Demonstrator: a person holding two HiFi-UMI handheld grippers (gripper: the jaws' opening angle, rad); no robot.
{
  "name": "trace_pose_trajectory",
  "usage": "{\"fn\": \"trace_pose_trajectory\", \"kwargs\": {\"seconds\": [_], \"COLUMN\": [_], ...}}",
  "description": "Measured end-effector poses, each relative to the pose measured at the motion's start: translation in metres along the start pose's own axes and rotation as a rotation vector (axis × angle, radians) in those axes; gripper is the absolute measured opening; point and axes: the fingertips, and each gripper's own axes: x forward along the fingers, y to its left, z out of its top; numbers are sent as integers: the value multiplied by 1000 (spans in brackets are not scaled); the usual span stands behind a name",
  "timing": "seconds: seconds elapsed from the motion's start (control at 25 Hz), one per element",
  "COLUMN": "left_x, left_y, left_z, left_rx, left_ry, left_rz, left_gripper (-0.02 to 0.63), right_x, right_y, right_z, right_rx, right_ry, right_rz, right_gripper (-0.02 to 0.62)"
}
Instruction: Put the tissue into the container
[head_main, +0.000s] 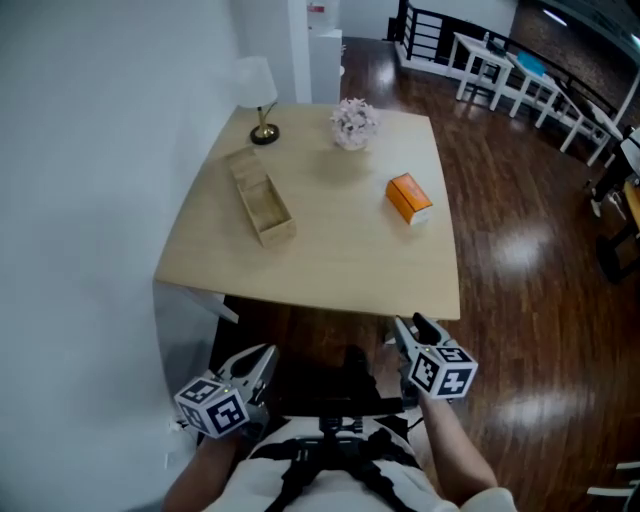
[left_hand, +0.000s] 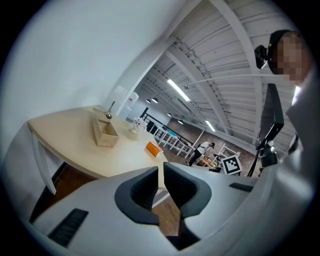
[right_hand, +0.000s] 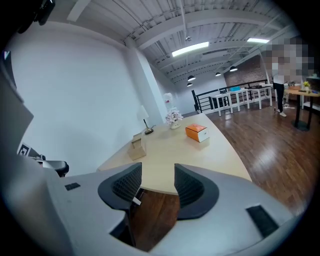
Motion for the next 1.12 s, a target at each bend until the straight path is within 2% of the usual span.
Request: {"fn": "trace_pose_trajectory", "kwargs": {"seconds": [0.56, 1.12], "left_x": [101, 165], "left_y": [-1, -14], "left_z": [52, 75], "left_rx": [-7, -17], "left_ry": [5, -3], "left_rz": [29, 75], "left_gripper": [26, 26], "right_x": [71, 113], "right_y": [-66, -127], "right_z": [75, 122], "right_rx": [9, -21], "right_ry": [13, 41], "right_rz": [21, 35], "right_gripper": [204, 204]}}
